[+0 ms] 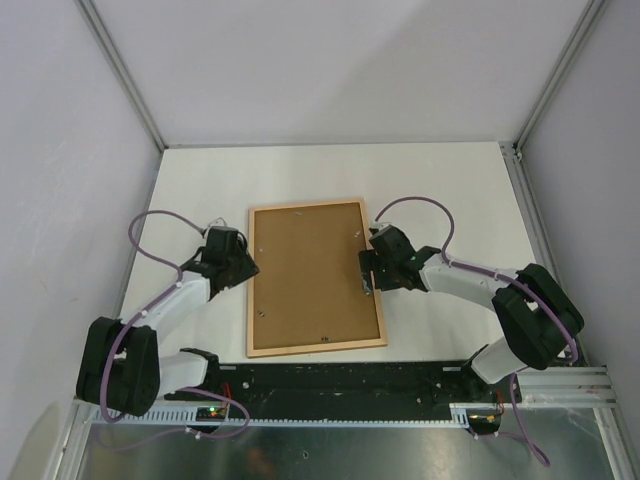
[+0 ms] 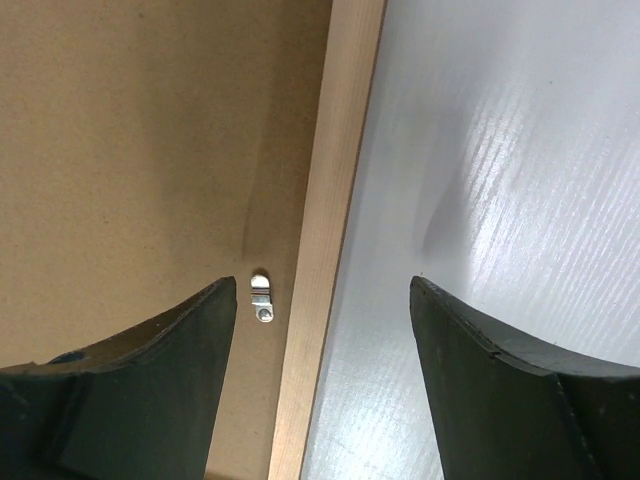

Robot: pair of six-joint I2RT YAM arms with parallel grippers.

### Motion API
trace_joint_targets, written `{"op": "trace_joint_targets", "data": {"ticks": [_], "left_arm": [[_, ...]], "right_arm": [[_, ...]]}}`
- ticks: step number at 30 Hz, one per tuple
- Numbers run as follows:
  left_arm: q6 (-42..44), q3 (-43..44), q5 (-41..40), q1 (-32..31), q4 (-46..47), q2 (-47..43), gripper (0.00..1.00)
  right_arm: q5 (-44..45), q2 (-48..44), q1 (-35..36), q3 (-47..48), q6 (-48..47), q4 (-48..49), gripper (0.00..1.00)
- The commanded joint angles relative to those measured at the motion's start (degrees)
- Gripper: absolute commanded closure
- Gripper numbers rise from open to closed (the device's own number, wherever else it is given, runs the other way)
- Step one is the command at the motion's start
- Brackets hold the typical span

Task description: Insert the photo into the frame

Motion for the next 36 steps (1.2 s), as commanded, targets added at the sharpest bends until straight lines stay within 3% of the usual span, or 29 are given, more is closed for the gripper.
{"op": "trace_joint_targets", "data": {"ticks": [1, 21, 36], "left_arm": [[-2.24, -1.70, -3.00, -1.16, 2.57, -1.45, 0.52], [-3.11, -5.35, -7.38, -1.25, 5.22, -0.03, 0.64], [-3.01, -5.41, -7.31, -1.25, 5.70, 0.49, 0.66]], "right_arm": [[2.20, -0.30, 0.38, -0.82, 0.18, 0.66, 0.26], [1.73, 2.63, 0.58, -1.09, -0.08, 3.60, 0.26], [4.62, 1.58, 3.32, -1.79, 0.02, 2.14, 0.30]]}}
